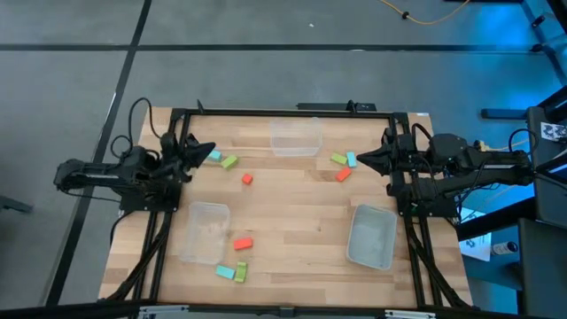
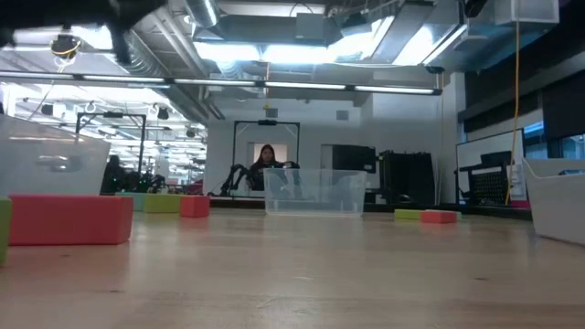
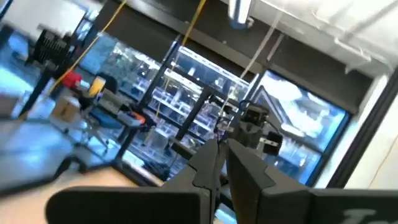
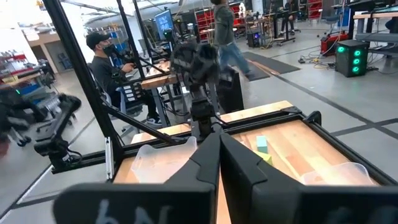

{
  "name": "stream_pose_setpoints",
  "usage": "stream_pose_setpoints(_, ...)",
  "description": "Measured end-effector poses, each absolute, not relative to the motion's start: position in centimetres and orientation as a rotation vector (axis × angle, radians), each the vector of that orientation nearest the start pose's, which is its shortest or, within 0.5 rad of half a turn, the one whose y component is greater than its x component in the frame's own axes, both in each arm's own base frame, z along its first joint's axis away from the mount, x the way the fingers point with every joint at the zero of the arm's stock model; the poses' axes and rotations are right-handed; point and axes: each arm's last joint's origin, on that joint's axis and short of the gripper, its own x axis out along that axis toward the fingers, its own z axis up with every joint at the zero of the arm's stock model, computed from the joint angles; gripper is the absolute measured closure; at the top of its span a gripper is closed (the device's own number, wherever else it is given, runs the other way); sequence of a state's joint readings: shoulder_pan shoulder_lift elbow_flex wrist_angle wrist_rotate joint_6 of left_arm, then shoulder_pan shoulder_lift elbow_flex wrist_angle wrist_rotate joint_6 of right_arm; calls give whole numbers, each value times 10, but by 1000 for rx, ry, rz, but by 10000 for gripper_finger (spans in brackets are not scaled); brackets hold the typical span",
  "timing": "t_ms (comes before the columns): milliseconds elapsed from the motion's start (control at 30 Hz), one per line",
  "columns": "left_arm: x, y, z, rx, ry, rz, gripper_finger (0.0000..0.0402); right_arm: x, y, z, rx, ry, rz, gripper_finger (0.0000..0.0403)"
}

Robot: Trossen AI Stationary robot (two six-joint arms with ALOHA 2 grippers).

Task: Sort & place blocks by color
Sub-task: Put the top right orange block into the gray bin

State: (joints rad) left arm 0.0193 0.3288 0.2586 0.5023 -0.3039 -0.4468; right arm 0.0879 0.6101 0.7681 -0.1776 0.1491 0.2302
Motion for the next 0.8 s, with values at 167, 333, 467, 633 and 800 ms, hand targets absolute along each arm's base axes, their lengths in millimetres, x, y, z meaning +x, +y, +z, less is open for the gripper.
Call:
stream_pose_setpoints(167,131,10,315,-304,-324,242,374,132,7,352,235,-1,-75,386)
stream_pose_setpoints(333,139,10,344,-206,-180,269,374,132,7,357,258,-50,-71,386)
stream_pose_setpoints(467,139,9,354,-188,-182,215,374,132,7,358,263,-65,-69,386)
stream_pose_setpoints(633,140,8,352,-202,-164,198,374,135,7,357,266,-62,-69,386)
stream_pose_setpoints(800,140,8,352,-218,-165,195,374,142,7,354,302,-40,-83,366)
